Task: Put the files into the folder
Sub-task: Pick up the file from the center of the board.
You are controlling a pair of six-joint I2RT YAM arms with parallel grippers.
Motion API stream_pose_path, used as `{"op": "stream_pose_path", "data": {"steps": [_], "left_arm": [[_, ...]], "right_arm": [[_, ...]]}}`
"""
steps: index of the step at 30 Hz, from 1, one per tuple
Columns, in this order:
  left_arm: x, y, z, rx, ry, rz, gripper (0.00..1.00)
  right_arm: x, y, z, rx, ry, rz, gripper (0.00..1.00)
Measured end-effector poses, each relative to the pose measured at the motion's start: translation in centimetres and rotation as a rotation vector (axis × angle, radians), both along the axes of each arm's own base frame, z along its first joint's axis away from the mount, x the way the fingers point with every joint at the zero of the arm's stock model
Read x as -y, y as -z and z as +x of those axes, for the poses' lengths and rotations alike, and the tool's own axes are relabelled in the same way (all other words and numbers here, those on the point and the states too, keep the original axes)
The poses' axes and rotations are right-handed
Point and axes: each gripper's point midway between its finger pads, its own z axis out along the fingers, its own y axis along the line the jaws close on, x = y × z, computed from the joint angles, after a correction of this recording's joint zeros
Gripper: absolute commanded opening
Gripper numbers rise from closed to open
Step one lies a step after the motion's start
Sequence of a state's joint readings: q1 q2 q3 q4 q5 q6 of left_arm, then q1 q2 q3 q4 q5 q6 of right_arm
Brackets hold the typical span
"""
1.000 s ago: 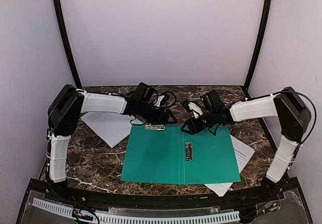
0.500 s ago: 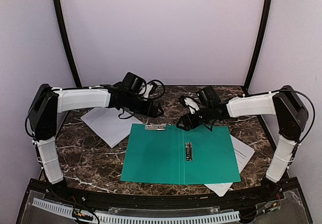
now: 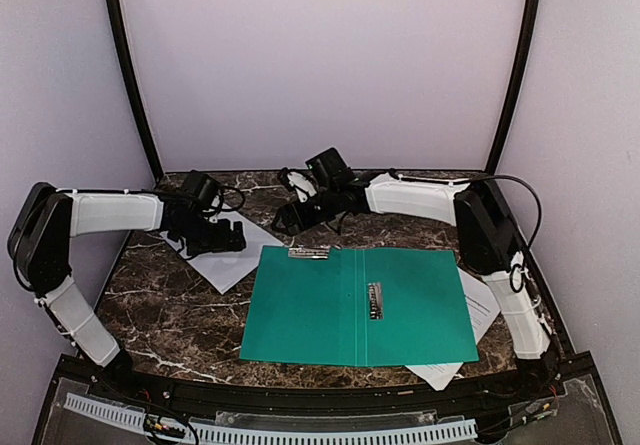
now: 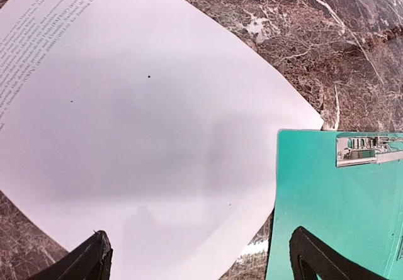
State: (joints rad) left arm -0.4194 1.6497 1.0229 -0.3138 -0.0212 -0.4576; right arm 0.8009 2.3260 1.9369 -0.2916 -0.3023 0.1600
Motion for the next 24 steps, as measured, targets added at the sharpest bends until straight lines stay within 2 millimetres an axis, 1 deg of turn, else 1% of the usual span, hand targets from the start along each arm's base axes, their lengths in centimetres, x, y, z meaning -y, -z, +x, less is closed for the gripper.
{"op": "stream_pose_path", "data": {"steps": [3,4,5,7,10,11,15,18,19,24], "left_arm": [[-1.2,-1.0,-0.5,0.021,-0.038,-0.005,0.99],[-1.9,-1.3,-0.6,0.026,-0.058,-0.01,0.99],[-2.0,-1.4,-0.7,0.026,-0.064,-0.011,0.99],[-3.6,-1.2,-0.7,0.02,-0.111,-0.021,0.99],[-5.0,0.1,-1.7,-0.021,-0.155,-0.036,0.99],[-5.5,0.6,-2.2,-0.038,-0.168,-0.044,0.99],[-6.4,2.6,-4.1,-0.108,-0.211,-0.086,0.98],[-6.3,3.5,-5.1,-0.142,-0.231,-0.13,0.95],[-6.2,3.7,-5.2,-0.148,-0.235,-0.145,0.95],[-4.9,3.4,-4.9,-0.116,-0.258,-0.265,0.88]], "right_arm": [[-2.8,1.3,0.9,-0.04,0.002,0.017,0.83],[-3.4,1.9,1.0,-0.057,0.006,0.018,0.83],[-3.9,2.6,1.2,-0.074,0.011,0.018,0.83],[-4.3,4.1,1.3,-0.115,0.027,0.008,0.82],[-4.2,6.3,1.2,-0.171,0.051,-0.013,0.82],[-4.3,6.7,1.2,-0.179,0.053,-0.015,0.82],[-4.9,6.1,1.5,-0.205,0.073,0.019,0.81],[-5.2,6.6,1.6,-0.228,0.083,0.028,0.8],[-5.4,6.5,1.7,-0.229,0.081,0.04,0.8],[-5.6,6.5,1.3,-0.261,0.075,0.058,0.77]]}}
